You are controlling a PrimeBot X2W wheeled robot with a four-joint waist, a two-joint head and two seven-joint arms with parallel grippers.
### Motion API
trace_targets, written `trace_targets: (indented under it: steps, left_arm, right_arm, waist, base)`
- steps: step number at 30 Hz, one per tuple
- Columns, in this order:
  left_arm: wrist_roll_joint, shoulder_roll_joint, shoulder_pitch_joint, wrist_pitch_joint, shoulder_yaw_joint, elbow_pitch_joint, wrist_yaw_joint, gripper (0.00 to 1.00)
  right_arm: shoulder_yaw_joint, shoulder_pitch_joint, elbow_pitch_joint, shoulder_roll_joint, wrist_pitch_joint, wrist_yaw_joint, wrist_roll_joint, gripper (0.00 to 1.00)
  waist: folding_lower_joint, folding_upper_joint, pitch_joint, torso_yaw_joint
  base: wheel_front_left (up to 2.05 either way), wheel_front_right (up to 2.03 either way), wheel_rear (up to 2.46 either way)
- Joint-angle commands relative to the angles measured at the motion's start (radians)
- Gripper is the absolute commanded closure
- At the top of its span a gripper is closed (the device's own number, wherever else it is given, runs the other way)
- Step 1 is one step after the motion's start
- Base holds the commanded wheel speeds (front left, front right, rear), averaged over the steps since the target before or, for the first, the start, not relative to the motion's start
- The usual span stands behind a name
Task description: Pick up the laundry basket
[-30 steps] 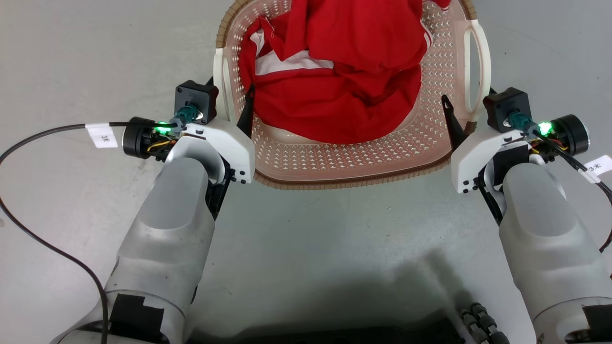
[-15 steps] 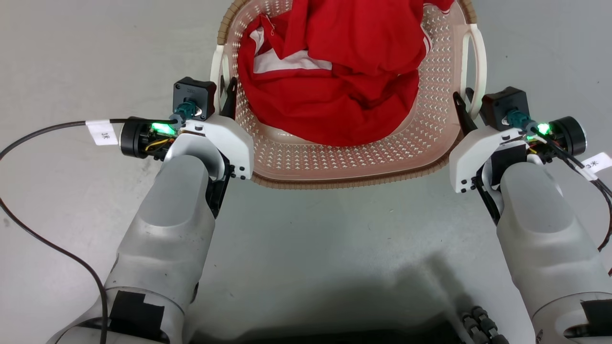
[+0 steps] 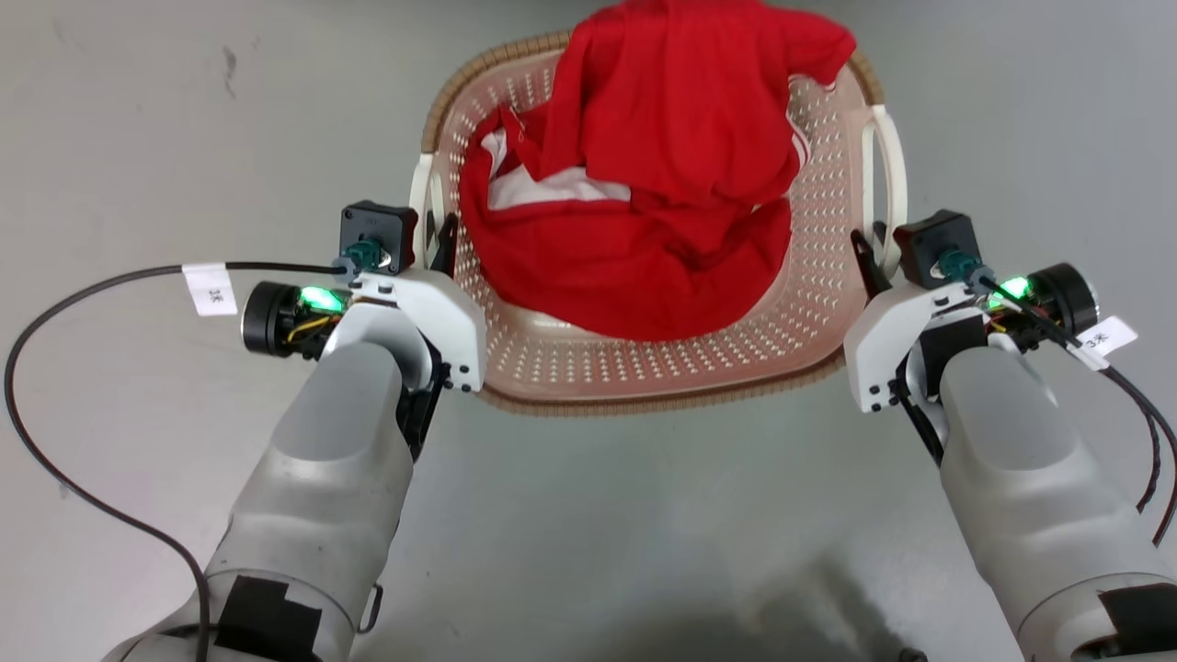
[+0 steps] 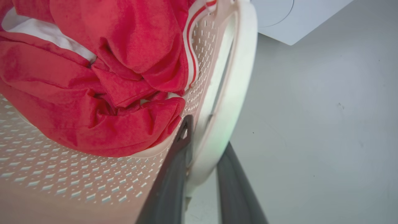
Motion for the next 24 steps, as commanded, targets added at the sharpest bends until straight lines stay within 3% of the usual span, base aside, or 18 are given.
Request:
trace_targets:
  steps: [1,13,24]
  left_arm:
    - [-0.004,-0.011,0.023,-0.003,-0.023,0.013,-0.022,1.00]
    - [-0.146,-0.015,0.115,0.048,-0.149,0.084,-0.026,1.00]
    - [-0.269,-0.014,0.230,0.116,-0.241,0.099,-0.026,1.00]
  right_arm:
    - [0.020,0.006,0.014,0.001,-0.004,0.000,0.004,1.00]
    - [0.183,0.065,0.097,0.005,-0.006,0.000,0.099,1.00]
    - [0.279,0.149,0.128,0.005,0.069,0.000,0.195,1.00]
  waist:
    - [0.0000,0.0000,-0.058,0.003]
    - [0.0000,0.0000,-0.280,0.010]
    - [0.0000,0.0000,-0.481,0.018]
  base:
    - [0.00,0.00,0.00]
    - [0.00,0.00,0.00]
    - [0.00,0.00,0.00]
